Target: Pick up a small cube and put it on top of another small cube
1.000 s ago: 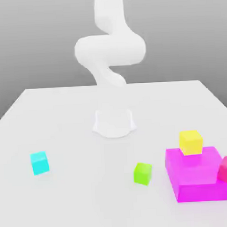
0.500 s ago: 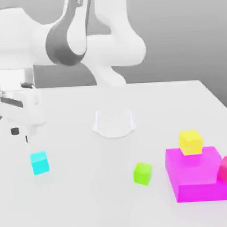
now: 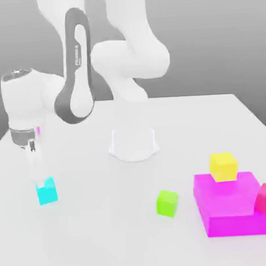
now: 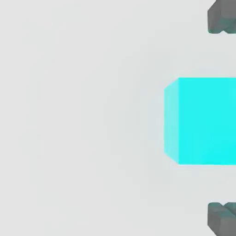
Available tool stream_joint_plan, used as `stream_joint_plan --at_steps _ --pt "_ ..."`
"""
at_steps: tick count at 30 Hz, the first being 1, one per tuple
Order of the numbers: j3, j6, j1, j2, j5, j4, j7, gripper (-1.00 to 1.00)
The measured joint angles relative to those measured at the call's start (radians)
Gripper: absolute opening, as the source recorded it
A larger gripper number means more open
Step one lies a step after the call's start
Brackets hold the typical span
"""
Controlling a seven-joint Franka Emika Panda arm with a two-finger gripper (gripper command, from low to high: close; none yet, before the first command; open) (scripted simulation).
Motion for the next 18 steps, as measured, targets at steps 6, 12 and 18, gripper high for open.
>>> stream_joint_plan --at_steps 6,12,18 --pt "0.112 0.062 -0.081 0.083 0.121 0.015 -0.087 0.0" --pt "0.285 0.126 -0.227 0.167 0.224 0.026 -0.16 0.0" --pt "0.335 0.144 -0.271 0.189 0.241 0.028 -0.171 -1.0"
